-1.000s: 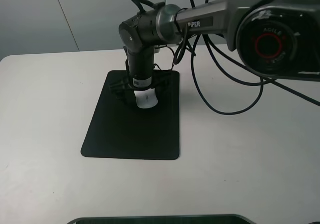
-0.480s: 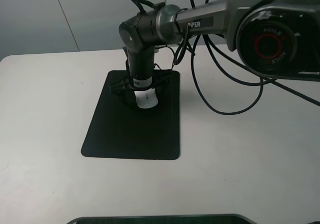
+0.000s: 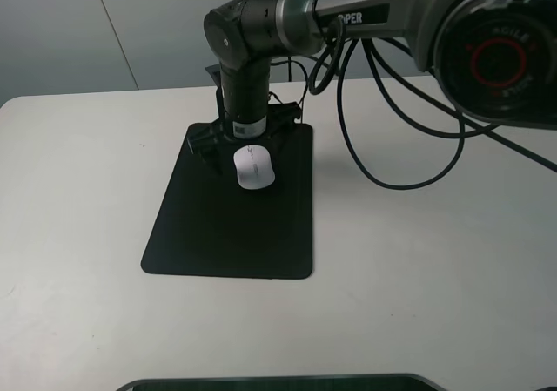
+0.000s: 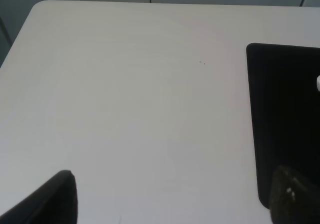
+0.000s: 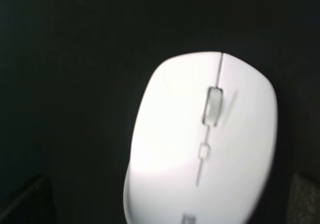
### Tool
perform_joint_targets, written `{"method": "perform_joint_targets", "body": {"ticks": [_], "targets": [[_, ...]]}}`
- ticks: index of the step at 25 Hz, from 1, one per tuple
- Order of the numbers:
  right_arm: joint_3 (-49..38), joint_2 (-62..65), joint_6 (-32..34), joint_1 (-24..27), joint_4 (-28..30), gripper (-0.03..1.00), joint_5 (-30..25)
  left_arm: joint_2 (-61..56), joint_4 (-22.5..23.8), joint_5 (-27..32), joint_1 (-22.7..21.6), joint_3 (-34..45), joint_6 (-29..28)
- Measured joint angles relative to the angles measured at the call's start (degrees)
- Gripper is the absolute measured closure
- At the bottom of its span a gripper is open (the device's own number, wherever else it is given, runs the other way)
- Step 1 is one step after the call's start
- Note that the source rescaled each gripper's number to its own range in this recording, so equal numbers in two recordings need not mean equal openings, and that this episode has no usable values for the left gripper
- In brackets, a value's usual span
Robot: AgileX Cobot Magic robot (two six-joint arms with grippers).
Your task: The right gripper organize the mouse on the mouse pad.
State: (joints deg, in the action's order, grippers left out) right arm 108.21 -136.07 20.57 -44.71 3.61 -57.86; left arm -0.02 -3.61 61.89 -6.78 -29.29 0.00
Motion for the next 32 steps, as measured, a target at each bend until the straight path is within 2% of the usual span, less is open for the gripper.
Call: {"method": "perform_joint_targets", "body": {"ticks": [8, 12, 18, 23, 27, 32], "targets": [[0.0, 9.15, -7.87, 0.13, 0.23, -0.02, -2.57, 0.0, 0.0, 0.0, 0.0, 0.0, 0.0], [0.0, 14.87, -12.66, 0.37, 2.73, -0.02, -5.72, 0.0, 0.0, 0.0, 0.0, 0.0, 0.0], [0.23, 21.85, -16.56, 1.53, 4.41, -0.02, -10.96, 0.0, 0.0, 0.0, 0.0, 0.0, 0.0], [0.1, 27.26, -18.51, 1.88, 4.54, -0.02, -11.82, 0.0, 0.0, 0.0, 0.0, 0.0, 0.0], [-4.04, 32.65, -19.25, 3.06, 4.54, -0.02, -11.82, 0.0, 0.0, 0.0, 0.0, 0.0, 0.0], [-15.06, 41.71, -19.37, 5.71, 4.65, -0.02, -10.48, 0.02, 0.0, 0.0, 0.0, 0.0, 0.0]]}}
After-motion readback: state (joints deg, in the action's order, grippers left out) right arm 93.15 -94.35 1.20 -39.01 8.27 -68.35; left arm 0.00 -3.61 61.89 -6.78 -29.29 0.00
